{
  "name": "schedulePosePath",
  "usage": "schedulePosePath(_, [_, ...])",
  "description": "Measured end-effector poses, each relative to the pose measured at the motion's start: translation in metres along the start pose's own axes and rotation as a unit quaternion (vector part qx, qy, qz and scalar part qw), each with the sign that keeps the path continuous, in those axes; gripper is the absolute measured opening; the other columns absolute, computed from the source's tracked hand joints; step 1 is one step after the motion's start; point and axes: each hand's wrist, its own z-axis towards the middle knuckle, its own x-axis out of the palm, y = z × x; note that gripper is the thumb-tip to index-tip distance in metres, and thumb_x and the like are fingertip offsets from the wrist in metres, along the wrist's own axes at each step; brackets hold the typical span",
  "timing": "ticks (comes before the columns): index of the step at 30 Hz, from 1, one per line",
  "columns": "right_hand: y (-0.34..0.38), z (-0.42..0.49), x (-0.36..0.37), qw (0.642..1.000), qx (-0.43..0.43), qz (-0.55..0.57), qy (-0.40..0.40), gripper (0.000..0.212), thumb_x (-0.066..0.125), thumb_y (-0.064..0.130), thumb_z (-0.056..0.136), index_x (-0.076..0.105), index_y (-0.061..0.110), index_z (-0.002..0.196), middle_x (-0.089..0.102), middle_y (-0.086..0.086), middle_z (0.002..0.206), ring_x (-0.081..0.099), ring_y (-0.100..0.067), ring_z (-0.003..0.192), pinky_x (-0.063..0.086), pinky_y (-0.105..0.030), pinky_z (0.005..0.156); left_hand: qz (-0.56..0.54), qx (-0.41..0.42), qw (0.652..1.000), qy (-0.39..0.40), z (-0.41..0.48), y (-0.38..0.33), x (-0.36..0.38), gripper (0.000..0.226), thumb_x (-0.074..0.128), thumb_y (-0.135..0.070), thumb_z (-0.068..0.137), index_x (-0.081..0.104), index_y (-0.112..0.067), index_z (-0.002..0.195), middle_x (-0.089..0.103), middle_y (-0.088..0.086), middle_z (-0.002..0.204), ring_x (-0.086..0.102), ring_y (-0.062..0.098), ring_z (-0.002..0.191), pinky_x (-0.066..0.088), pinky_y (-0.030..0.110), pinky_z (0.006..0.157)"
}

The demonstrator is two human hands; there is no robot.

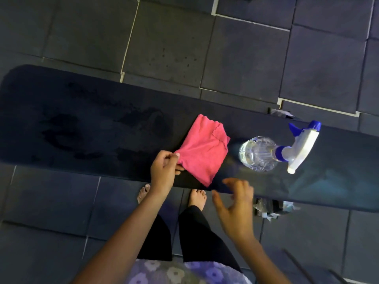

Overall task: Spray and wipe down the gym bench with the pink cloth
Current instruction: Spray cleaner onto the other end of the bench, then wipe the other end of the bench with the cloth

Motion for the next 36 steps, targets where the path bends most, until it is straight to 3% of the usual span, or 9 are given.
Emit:
schedulePosePath(3, [0.007, 0.003, 0.024, 0.978, -0.086, -0.177, 0.07, 0.053, 0.075, 0.042, 0.077, 0.057, 0.023, 0.123, 0.058, 0.002, 0.116, 0.049, -0.02, 0.1, 0.043, -0.038, 0.079, -0.014, -0.021, 0.999, 0.026, 0.007, 0.002, -0.008, 0.013, 0.062, -0.01, 0.09, 0.055, -0.018, 0.083, 0.066, 0.009, 0.075, 0.065, 0.015, 0.057, 0.053, 0.026, 0.054])
schedulePosePath(7, [0.015, 0.021, 0.054, 0.932, -0.106, -0.332, 0.105, 0.063, 0.058, 0.063, 0.075, 0.059, 0.022, 0.123, 0.061, 0.002, 0.102, 0.05, -0.023, 0.089, 0.036, -0.038, 0.07, -0.025, -0.024, 0.996, 0.081, 0.01, -0.004, -0.021, 0.022, 0.07, -0.007, 0.084, 0.061, -0.018, 0.1, 0.07, 0.004, 0.077, 0.07, 0.016, 0.067, 0.056, 0.026, 0.063])
schedulePosePath(13, [0.035, 0.052, 0.042, 0.929, -0.183, -0.309, 0.092, 0.035, 0.063, 0.027, 0.075, 0.062, 0.016, 0.109, 0.064, -0.003, 0.082, 0.062, -0.032, 0.073, 0.046, -0.039, 0.058, -0.031, -0.046, 0.991, 0.125, 0.021, -0.042, -0.04, 0.018, 0.074, -0.004, 0.079, 0.067, -0.014, 0.093, 0.068, 0.001, 0.073, 0.067, 0.012, 0.065, 0.056, 0.027, 0.061])
schedulePosePath(16, [0.059, 0.078, 0.037, 0.918, -0.157, -0.351, 0.096, 0.028, 0.049, 0.026, 0.067, 0.066, 0.012, 0.084, 0.061, -0.008, 0.075, 0.059, -0.035, 0.068, 0.045, -0.039, 0.057, -0.073, -0.096, 0.977, 0.173, 0.031, -0.075, -0.041, 0.012, 0.07, -0.003, 0.083, 0.066, -0.011, 0.091, 0.063, 0.003, 0.068, 0.06, 0.011, 0.056, 0.054, 0.026, 0.056])
schedulePosePath(18, [0.08, 0.101, 0.031, 0.952, -0.089, -0.285, 0.071, 0.024, 0.053, 0.026, 0.067, 0.067, 0.011, 0.08, 0.06, -0.01, 0.074, 0.059, -0.036, 0.066, 0.045, -0.037, 0.057, -0.063, -0.092, 0.973, 0.2, 0.04, -0.099, -0.042, 0.009, 0.068, -0.005, 0.085, 0.066, -0.011, 0.091, 0.062, 0.002, 0.066, 0.057, 0.01, 0.055, 0.053, 0.025, 0.057])
schedulePosePath(21, [0.119, 0.143, 0.012, 0.984, -0.021, -0.178, -0.011, 0.016, 0.064, 0.021, 0.065, 0.065, 0.008, 0.075, 0.057, -0.01, 0.073, 0.057, -0.032, 0.064, 0.035, -0.028, 0.057, -0.061, -0.054, 0.967, 0.24, 0.06, -0.139, -0.054, 0.011, 0.066, -0.007, 0.087, 0.065, -0.017, 0.081, 0.065, 0.0, 0.065, 0.058, 0.009, 0.057, 0.051, 0.024, 0.062])
schedulePosePath(28, [0.171, 0.154, 0.011, 0.965, -0.145, -0.208, -0.064, 0.015, 0.068, 0.017, 0.067, 0.066, 0.011, 0.081, 0.058, -0.009, 0.077, 0.056, -0.032, 0.076, 0.043, -0.042, 0.072, -0.005, 0.107, 0.953, 0.284, 0.082, -0.183, -0.103, 0.005, 0.068, -0.008, 0.086, 0.065, -0.012, 0.087, 0.069, 0.005, 0.075, 0.062, 0.014, 0.069, 0.051, 0.023, 0.062])
schedulePosePath(31, [0.149, 0.13, 0.04, 0.945, -0.154, -0.289, -0.012, 0.014, 0.061, 0.025, 0.069, 0.065, 0.017, 0.079, 0.057, -0.004, 0.077, 0.053, -0.029, 0.078, 0.035, -0.039, 0.075, 0.084, 0.117, 0.947, 0.287, 0.09, -0.146, -0.122, 0.009, 0.071, -0.006, 0.083, 0.064, -0.012, 0.085, 0.068, 0.009, 0.073, 0.059, 0.013, 0.06, 0.046, 0.019, 0.053])
schedulePosePath(36, [0.104, 0.083, 0.09, 0.913, -0.078, -0.367, 0.162, 0.017, 0.047, 0.032, 0.069, 0.061, 0.024, 0.075, 0.06, 0.003, 0.073, 0.062, -0.027, 0.069, 0.038, -0.039, 0.068, 0.274, 0.127, 0.913, 0.272, 0.09, -0.066, -0.139, 0.021, 0.072, -0.014, 0.082, 0.069, -0.026, 0.099, 0.067, -0.012, 0.081, 0.059, 0.003, 0.064, 0.044, 0.015, 0.068])
